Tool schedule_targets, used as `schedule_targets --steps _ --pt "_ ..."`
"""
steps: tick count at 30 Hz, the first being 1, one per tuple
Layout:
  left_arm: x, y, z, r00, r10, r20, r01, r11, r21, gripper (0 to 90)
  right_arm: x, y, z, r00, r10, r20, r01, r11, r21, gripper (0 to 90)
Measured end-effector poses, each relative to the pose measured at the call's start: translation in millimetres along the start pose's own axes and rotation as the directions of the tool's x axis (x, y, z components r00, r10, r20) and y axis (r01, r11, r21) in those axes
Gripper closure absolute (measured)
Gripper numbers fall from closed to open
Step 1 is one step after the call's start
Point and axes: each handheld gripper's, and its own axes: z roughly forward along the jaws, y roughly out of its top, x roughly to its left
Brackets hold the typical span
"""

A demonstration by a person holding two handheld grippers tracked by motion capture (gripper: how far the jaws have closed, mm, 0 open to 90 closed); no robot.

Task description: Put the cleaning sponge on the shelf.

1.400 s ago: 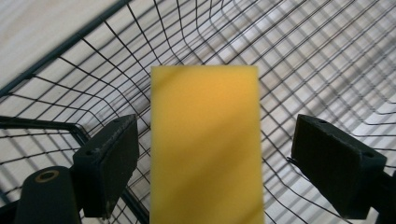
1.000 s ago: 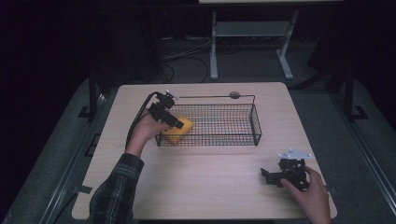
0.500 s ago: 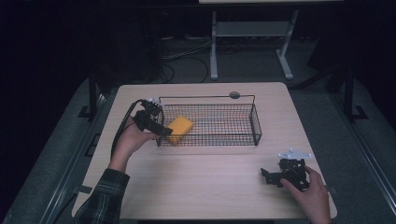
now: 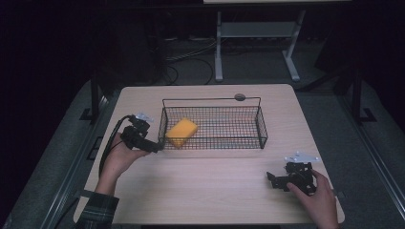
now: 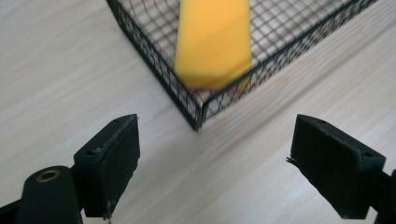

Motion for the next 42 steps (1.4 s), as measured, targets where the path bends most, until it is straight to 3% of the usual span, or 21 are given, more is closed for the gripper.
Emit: schedule_targets --steps 5,18,33,42 --pt "-1.1 -20.0 -0.8 0.9998 -0.021 -0.001 0.021 0.9996 -0.020 15.1 0.0 0.0 0.0 1.0000 0.000 0.000 0.000 1.000 0.000 0.0" --pt "-8.7 -66.8 3.2 0.9994 -0.017 -0.031 0.015 0.9977 -0.066 15.1 0.0 0.0 0.0 1.0000 0.000 0.000 0.000 1.000 0.000 0.0" --pt "-21.4 -109.7 9.9 0.9976 -0.026 -0.065 0.019 0.9938 -0.109 15.1 0.0 0.0 0.0 1.0000 0.000 0.000 0.000 1.000 0.000 0.0" --pt "-24.3 -126.5 10.8 0.9966 -0.039 -0.072 0.030 0.9913 -0.128 15.0 0.1 0.0 0.0 1.0000 0.000 0.000 0.000 1.000 0.000 0.0"
